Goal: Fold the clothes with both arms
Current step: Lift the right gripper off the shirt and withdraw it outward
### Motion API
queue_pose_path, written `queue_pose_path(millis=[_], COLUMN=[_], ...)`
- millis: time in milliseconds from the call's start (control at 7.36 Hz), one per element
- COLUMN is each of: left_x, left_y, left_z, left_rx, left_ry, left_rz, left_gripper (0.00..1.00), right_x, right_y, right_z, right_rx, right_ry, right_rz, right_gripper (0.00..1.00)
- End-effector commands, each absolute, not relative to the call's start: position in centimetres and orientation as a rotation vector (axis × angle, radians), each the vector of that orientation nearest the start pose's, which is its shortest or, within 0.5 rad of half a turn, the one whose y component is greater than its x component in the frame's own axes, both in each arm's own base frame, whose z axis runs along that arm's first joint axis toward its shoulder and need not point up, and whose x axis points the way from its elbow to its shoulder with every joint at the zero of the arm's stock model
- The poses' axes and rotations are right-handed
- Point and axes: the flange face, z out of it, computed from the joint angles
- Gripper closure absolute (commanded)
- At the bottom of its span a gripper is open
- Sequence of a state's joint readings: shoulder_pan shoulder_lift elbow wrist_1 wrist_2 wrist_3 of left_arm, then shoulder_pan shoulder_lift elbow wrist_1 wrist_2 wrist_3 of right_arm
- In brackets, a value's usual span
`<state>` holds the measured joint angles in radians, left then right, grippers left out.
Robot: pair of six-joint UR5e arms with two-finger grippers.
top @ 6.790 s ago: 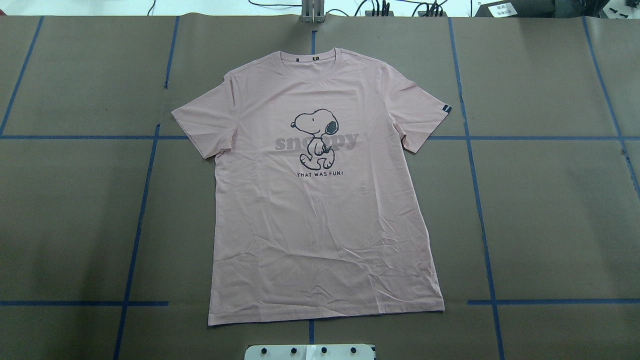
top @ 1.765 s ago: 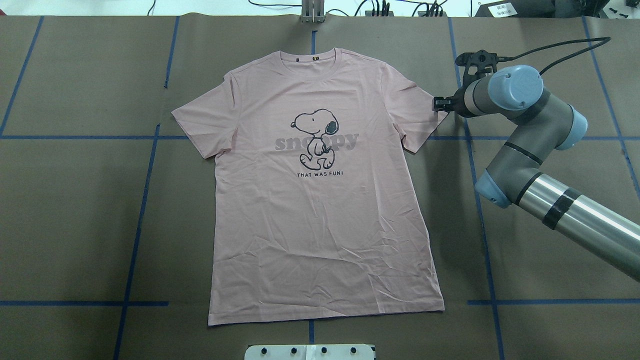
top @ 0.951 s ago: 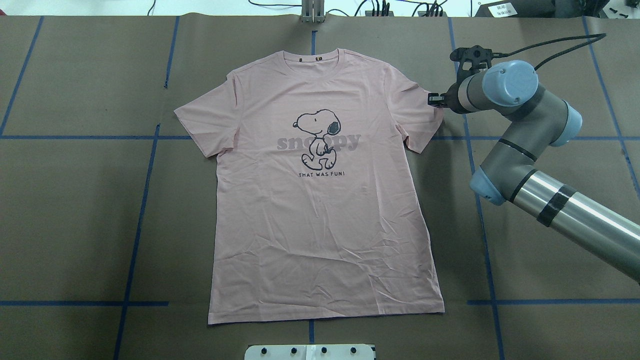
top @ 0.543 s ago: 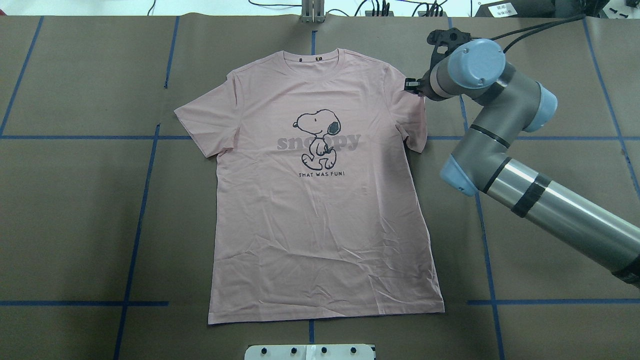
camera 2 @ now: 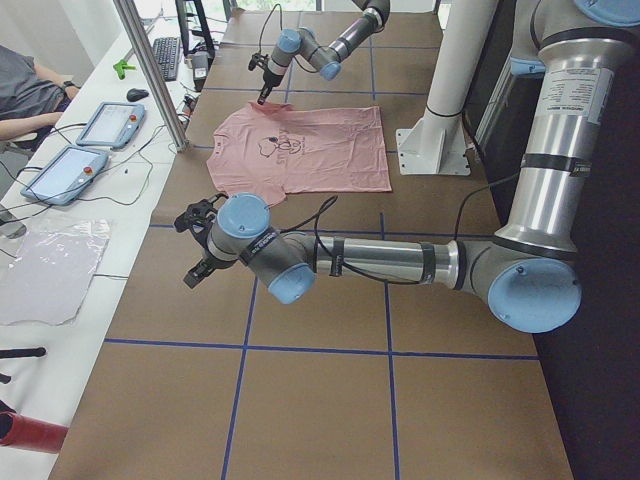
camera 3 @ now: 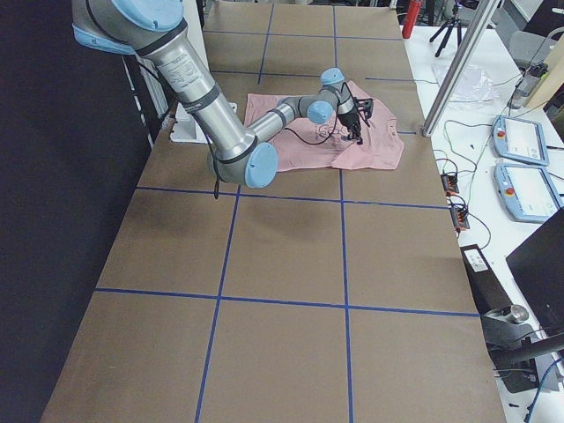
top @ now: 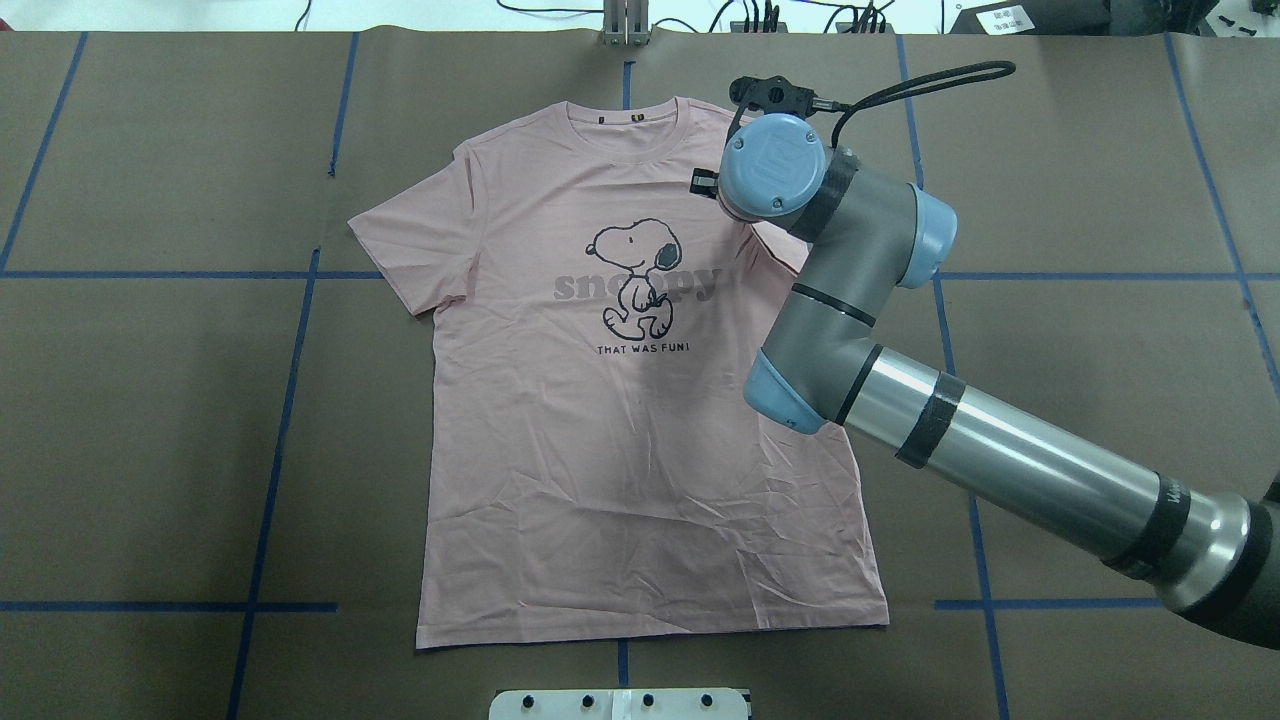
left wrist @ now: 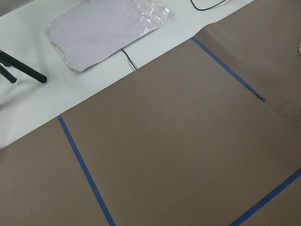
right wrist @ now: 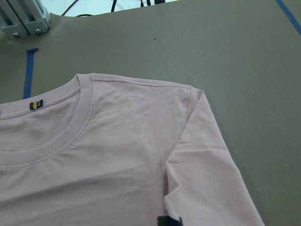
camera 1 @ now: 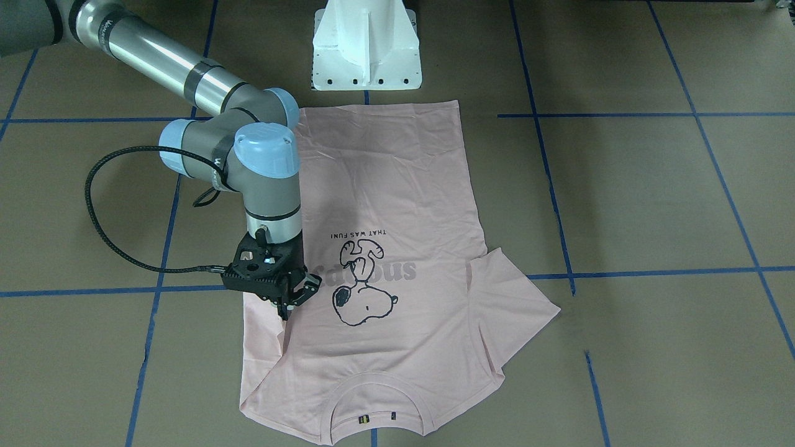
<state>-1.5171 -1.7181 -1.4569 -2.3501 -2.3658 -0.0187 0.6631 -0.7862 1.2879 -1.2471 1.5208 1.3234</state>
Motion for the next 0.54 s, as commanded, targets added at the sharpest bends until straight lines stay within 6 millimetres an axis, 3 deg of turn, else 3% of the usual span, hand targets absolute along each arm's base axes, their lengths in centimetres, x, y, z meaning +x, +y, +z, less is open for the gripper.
queue_pose_path(millis=[0, 136, 407], left_x=[-3.1, -3.1, -3.0], left_y=[-57.6, -57.6, -58.1], left_z=[54.6, 54.6, 53.5], left_rx=[0.740, 0.739, 0.760], left_ry=[0.778, 0.779, 0.775], left_rz=[0.352, 0.351, 0.359], left_gripper=[0.00, 0.00, 0.00], right_x=[-54.4, -54.8, -53.6], right_y=[-59.1, -59.4, -61.1], right_z=[26.3, 26.2, 24.8], right_rx=[0.414, 0.410, 0.419], right_ry=[-0.723, -0.717, -0.723], right_rz=[0.410, 0.412, 0.343], right_gripper=[0.23, 0.02, 0.00])
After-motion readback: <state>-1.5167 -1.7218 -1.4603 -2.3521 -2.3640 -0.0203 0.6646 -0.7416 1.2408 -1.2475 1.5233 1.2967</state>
